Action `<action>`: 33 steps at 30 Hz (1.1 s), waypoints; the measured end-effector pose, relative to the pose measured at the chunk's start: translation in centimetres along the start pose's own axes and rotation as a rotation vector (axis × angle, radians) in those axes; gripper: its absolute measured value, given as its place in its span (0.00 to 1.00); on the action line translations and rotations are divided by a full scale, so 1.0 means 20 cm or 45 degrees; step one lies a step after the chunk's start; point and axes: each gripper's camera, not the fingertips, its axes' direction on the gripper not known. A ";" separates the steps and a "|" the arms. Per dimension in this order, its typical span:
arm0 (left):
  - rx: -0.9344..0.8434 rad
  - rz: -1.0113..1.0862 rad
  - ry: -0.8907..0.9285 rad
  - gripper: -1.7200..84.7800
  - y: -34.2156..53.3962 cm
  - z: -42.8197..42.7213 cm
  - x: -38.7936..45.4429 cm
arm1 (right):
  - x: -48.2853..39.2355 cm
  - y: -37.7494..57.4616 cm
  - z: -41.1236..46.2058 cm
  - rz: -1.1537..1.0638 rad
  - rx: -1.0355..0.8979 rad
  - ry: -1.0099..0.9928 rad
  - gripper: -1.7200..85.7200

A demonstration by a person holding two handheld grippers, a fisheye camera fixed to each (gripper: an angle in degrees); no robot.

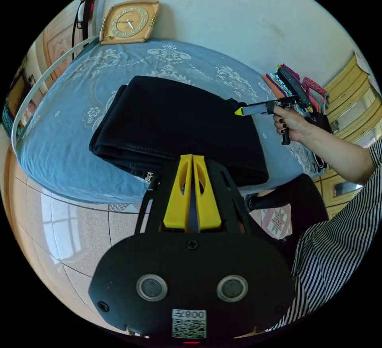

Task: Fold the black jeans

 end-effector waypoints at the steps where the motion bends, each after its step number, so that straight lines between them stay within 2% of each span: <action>1: 0.008 0.014 -0.009 0.02 -0.01 -0.02 0.03 | 0.01 0.06 -0.02 -0.031 0.013 0.009 0.02; 6: -0.033 0.099 0.120 0.03 -0.05 -0.02 0.18 | 0.27 0.38 -0.14 0.098 0.159 -0.107 0.02; 9: -0.097 0.188 0.209 0.04 -0.10 0.04 0.31 | 0.44 0.56 -0.10 0.172 0.119 -0.106 0.02; 12: -0.231 0.261 0.288 0.07 -0.18 0.13 0.42 | 0.56 0.74 -0.08 0.213 0.136 -0.212 0.02; 14: -0.352 0.225 0.386 0.09 -0.23 0.21 0.45 | 0.62 0.87 -0.06 0.232 0.139 -0.288 0.02; 20: -0.475 0.001 0.602 0.09 -0.30 0.41 0.40 | 0.85 1.38 0.13 0.344 0.055 -0.675 0.03; 25: -0.437 -0.041 0.633 0.06 -0.30 0.42 0.36 | 0.98 1.71 0.34 0.450 -0.001 -0.966 0.07; 33: -0.339 -0.040 0.641 0.05 -0.27 0.39 0.32 | 1.06 1.97 0.50 0.506 0.015 -1.250 0.12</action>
